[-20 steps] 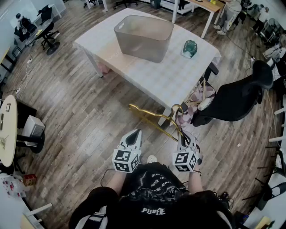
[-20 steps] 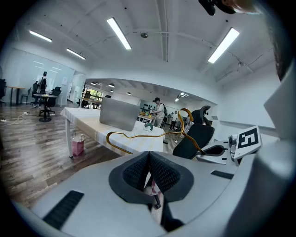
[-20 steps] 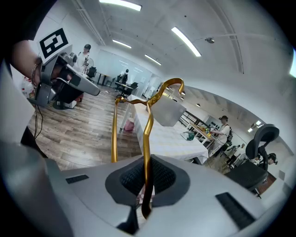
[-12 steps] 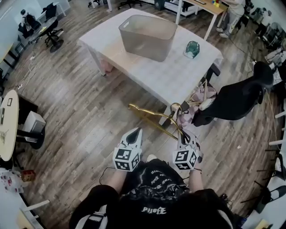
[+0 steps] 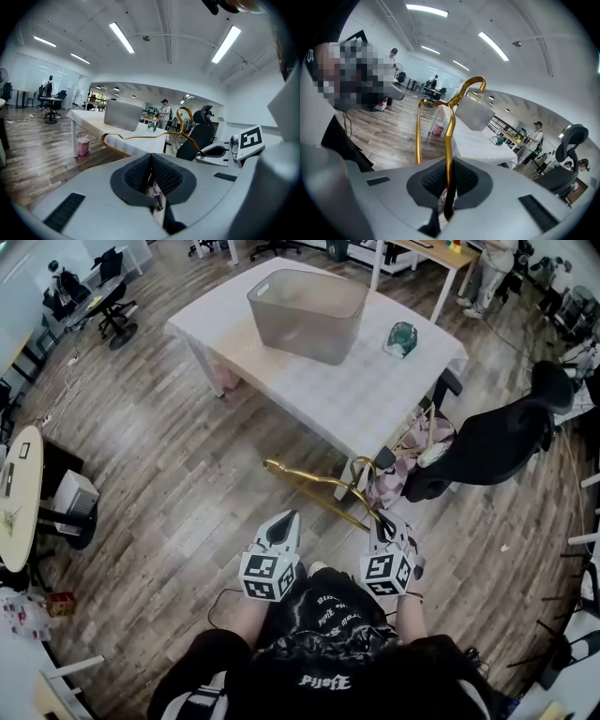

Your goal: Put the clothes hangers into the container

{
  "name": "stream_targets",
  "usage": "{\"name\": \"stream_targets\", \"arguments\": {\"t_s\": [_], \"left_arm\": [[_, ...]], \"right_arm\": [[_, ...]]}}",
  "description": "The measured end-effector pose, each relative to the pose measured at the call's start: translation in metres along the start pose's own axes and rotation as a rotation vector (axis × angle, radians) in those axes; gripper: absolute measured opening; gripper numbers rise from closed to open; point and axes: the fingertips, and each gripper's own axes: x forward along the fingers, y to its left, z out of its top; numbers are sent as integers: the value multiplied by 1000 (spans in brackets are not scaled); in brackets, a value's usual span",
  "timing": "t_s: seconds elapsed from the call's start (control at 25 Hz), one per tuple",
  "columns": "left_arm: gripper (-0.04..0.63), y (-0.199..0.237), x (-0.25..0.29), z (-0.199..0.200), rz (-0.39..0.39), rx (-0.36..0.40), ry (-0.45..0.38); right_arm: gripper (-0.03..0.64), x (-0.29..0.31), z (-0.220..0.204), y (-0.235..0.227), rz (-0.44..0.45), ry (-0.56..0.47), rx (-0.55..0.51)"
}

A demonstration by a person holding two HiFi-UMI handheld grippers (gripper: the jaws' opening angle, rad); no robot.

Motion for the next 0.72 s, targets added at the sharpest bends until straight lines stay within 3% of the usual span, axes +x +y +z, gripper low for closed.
{"name": "stream_targets", "arguments": {"t_s": [0.28,0.72], "left_arm": [[20,6,8,-12,0,-45,1],[20,59,55,9,42,-62,9]], "right_arm": [[11,9,-6,6,26,-2,-24],[9,66,21,-9,55,-8,-6]]}}
